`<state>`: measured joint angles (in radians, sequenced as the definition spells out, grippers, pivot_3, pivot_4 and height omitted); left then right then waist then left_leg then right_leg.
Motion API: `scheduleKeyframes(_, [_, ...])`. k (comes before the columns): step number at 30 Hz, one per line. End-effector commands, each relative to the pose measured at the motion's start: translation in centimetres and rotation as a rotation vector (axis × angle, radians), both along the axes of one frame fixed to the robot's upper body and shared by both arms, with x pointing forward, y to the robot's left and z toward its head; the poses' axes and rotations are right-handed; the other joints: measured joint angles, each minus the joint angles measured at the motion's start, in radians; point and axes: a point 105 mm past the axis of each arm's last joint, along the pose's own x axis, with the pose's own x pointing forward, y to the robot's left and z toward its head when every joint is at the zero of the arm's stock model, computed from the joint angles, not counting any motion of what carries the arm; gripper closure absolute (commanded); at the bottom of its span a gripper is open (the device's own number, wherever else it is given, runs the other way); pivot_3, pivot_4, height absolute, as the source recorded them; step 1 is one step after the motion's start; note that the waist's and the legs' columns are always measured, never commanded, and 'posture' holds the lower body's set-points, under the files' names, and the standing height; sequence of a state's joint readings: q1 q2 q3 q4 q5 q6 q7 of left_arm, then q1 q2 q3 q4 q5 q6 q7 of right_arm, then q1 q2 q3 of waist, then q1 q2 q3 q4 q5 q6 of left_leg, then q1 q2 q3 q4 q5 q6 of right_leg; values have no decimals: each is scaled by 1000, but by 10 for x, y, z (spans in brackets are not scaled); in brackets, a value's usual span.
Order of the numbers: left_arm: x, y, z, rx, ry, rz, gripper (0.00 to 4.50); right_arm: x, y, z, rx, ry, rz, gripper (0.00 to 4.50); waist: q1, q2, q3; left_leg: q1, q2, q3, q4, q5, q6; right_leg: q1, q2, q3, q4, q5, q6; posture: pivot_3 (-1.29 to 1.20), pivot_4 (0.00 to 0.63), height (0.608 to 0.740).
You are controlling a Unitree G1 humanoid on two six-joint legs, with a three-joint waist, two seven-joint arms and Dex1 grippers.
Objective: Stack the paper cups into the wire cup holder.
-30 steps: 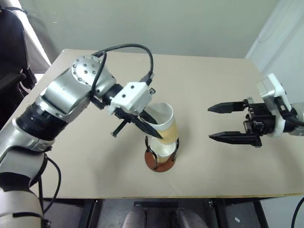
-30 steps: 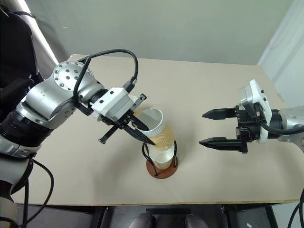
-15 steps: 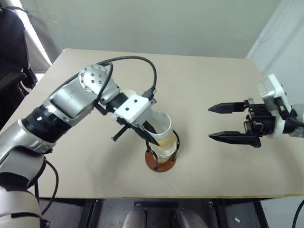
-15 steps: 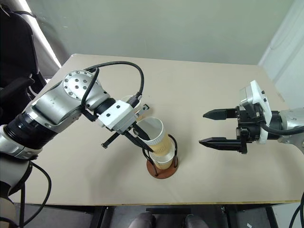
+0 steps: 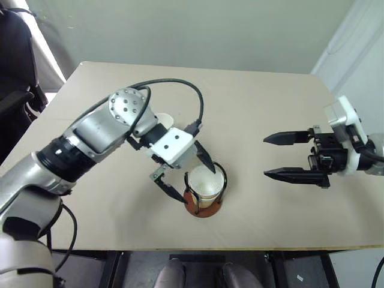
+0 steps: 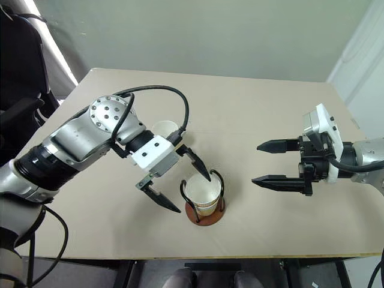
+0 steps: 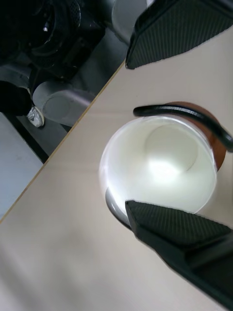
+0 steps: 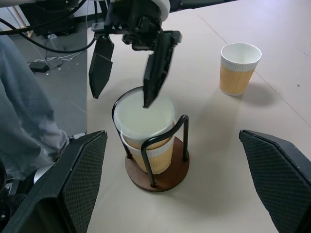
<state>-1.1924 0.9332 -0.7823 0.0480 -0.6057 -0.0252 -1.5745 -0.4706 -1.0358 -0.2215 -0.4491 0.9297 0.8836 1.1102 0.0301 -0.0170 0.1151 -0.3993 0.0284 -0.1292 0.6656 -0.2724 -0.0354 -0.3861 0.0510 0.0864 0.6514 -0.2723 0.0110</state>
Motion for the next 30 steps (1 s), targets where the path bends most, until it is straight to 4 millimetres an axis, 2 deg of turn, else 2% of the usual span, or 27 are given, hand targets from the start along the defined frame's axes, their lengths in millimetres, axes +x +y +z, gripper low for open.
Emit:
scheduleKeyframes(1, [21,3,39,-111,-79,79,32,-4,-2,12,-1,-63,1,70,0,0,0,0,0,0,0,0,0,0,0,0,0,0,0,0,150,740])
scheduleKeyframes(3, [43,15,62,-190,-119,213,32,-4,-2,12,-1,-63,5,70,-1,0,0,-1,0,0,1,0,0,-1,0,0,1,0,0,0,150,740])
scheduleKeyframes(5, [73,40,80,-255,-169,413,32,-5,-2,12,2,-61,16,70,-1,0,0,-1,0,0,1,0,0,-2,0,0,1,0,0,0,150,740])
scheduleKeyframes(7, [97,65,86,-276,-205,585,32,-6,-1,12,5,-58,28,70,-8,1,0,-1,0,0,0,0,1,-3,0,1,1,0,0,0,150,740])
scheduleKeyframes(9, [130,107,57,-115,-329,825,32,-6,-1,11,1,-54,30,70,-11,4,-2,-1,0,0,-1,-1,2,-3,0,1,1,0,0,0,150,740])
scheduleKeyframes(10, [138,123,45,-36,-379,891,32,-5,-1,10,-1,-53,30,70,-11,5,-2,-1,0,0,-1,-2,3,-3,0,2,0,0,1,0,150,740])
scheduleKeyframes(11, [142,130,32,-1,-370,916,32,-4,-1,10,-1,-53,29,70,-10,6,-2,-1,0,0,-1,-2,4,-2,-1,2,0,-1,1,0,150,740])
scheduleKeyframes(13, [143,127,21,-4,-329,908,32,-3,-1,10,-1,-53,28,70,-9,5,-2,-2,0,1,-1,-2,4,-5,-1,2,0,-1,1,0,150,740])
scheduleKeyframes(16, [145,114,5,29,-309,853,32,-3,-1,9,-4,-50,22,70,12,4,-2,-14,-1,-1,4,-2,3,-12,-1,-1,1,0,2,0,150,740])
scheduleKeyframes(19, [144,103,-1,29,-294,806,32,-3,-1,8,-6,-48,14,70,24,4,-2,-26,-2,-1,15,-1,2,-22,-1,-1,10,-1,5,0,150,740])
scheduleKeyframes(22, [145,102,-6,46,-293,797,32,-4,0,7,-9,-48,5,70,24,4,-2,-26,-4,0,16,-2,2,-22,-3,1,10,-2,7,0,150,740])
scheduleKeyframes(26, [146,107,-23,116,-318,793,32,-6,1,8,-7,-53,0,70,22,4,-2,-25,-6,1,17,-2,3,-23,-4,4,10,-3,9,0,150,740])
scheduleKeyframes(30, [156,107,-34,173,-442,803,32,-7,2,8,-7,-55,-5,70,23,4,-2,-24,-7,1,17,-2,3,-22,-4,4,11,-3,10,0,150,740])
